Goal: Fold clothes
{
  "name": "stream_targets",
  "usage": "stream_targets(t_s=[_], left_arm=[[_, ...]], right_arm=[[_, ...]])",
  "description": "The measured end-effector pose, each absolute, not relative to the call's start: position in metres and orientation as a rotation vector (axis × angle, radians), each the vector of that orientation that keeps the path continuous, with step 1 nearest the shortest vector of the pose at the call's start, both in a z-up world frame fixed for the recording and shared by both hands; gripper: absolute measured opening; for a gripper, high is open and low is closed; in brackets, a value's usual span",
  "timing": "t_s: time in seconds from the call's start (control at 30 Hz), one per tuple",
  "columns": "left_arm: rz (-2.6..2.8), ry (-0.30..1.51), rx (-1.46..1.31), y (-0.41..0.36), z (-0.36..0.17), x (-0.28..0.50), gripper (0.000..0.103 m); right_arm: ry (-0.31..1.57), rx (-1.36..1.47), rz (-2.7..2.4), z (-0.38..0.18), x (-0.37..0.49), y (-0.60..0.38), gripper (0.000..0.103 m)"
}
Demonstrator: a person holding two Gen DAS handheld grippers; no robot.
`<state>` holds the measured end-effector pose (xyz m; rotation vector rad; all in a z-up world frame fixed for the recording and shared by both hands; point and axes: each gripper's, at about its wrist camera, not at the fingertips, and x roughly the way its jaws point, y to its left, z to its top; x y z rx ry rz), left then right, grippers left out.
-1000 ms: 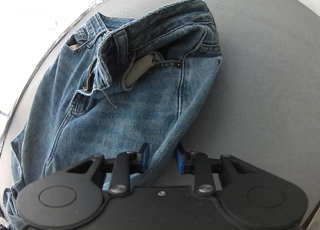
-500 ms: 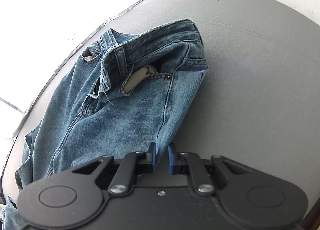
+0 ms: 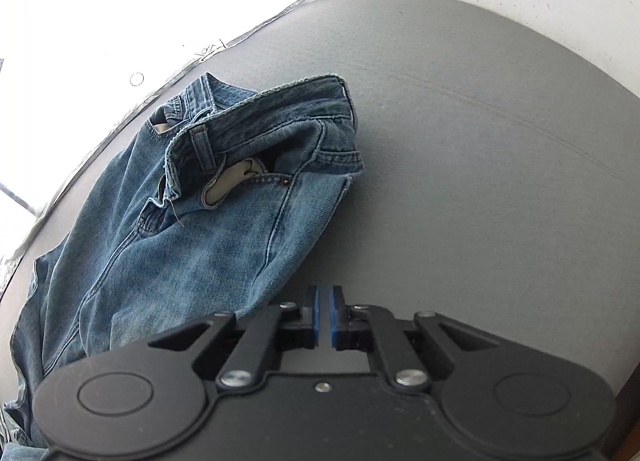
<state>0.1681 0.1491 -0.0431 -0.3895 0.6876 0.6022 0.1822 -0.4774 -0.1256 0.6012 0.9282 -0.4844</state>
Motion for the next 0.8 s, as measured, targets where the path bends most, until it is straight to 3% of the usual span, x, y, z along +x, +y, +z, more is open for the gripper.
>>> stream_targets(t_s=[0.23,0.57,0.7,0.8], left_arm=[[0.632,0.771,-0.45,0.155,-0.056,0.132,0.004],[0.51,0.51,-0.259,0.114,0.058,0.124,0.004],[0.594,0.615,-0.254,0.125,0.03,0.143,0.004],[0.681,0.759,-0.399,0.159,-0.013,0.146,0.004]], right_arm=[[0.965,0.628,-0.402,-0.139,0.171,-0.456,0.019],[0.989,0.583,-0.346,-0.145,0.172,-0.424,0.02],[0.993,0.616,-0.329,-0.148,0.175,-0.416,0.026],[1.0,0.636,-0.312,-0.149,0.177,-0.407,0.029]])
